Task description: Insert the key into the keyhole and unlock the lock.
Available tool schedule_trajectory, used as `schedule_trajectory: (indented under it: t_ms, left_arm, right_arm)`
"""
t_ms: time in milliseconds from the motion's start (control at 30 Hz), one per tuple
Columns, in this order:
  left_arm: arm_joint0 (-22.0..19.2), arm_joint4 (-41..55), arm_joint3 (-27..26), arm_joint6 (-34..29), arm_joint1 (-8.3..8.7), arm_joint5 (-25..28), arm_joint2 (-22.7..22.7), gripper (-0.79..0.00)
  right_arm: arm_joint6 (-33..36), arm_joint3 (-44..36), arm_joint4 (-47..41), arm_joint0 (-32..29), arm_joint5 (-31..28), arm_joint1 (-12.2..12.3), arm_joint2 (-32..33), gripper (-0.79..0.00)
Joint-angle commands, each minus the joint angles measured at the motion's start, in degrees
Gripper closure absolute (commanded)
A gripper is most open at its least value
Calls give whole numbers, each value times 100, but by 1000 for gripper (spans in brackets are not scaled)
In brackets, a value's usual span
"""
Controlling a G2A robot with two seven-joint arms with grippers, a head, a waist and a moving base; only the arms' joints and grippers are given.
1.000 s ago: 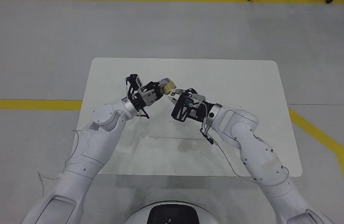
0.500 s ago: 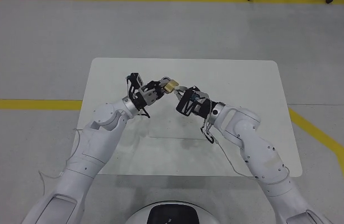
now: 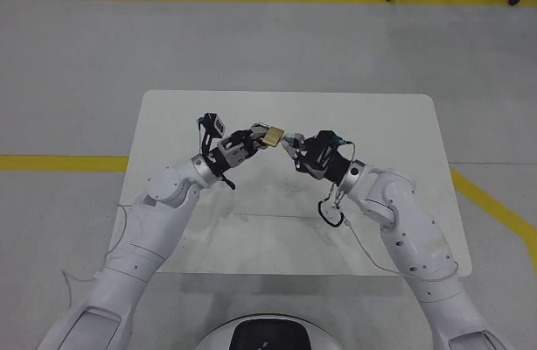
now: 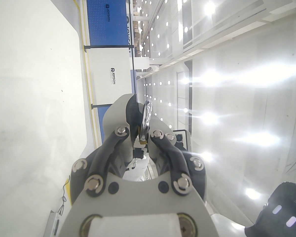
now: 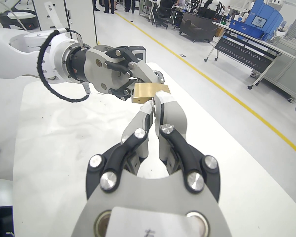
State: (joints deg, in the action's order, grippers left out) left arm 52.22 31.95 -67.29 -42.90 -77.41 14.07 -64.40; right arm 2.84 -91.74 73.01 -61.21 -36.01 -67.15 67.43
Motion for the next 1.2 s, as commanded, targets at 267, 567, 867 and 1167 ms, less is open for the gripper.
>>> schedule_trajectory:
  t_ms: [267,567,867,1167]
  left_arm:
    - [-18,-113,45,-54,23,25,-107,0]
    - [-78,-704,-9,-281,139,-318,-316,0]
    - [-182,-4012,-36,-261,322,-898,219,0]
    - [-383,-4495,299,-271,222,-1117,739,-449]
  right_arm:
    - [-65,-11,-204,-144,-92,39,190,0]
    - [-142,-92,-145,-186,-228,71,307,-785]
    - [-142,-92,-145,-186,-228,71,307,-785]
    - [-142,-92,-145,-186,-228,71,307,-785]
